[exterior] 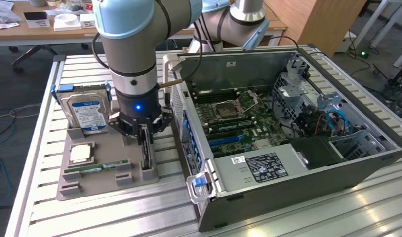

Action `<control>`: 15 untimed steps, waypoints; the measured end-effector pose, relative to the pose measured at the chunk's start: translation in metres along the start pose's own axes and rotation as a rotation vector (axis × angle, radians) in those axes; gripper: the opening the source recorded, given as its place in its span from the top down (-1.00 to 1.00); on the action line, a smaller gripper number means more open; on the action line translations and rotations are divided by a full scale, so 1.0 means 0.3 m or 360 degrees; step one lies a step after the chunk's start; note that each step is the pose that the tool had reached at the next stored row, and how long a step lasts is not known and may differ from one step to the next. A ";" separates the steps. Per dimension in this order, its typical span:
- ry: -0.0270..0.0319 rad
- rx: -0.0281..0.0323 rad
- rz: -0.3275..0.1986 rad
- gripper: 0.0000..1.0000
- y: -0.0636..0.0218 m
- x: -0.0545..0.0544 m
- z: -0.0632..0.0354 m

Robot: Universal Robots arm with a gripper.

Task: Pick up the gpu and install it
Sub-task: 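Pick up the gpu and move the gpu toward the slot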

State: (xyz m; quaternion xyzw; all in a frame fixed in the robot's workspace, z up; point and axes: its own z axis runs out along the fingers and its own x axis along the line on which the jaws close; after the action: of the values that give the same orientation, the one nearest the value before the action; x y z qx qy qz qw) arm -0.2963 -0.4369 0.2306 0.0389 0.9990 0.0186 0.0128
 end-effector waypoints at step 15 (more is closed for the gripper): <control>0.00000 0.00000 0.0000 0.47 0.000 0.000 0.000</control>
State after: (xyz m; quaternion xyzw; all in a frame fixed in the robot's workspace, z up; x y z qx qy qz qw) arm -0.2963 -0.4369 0.2306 0.0389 0.9990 0.0186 0.0128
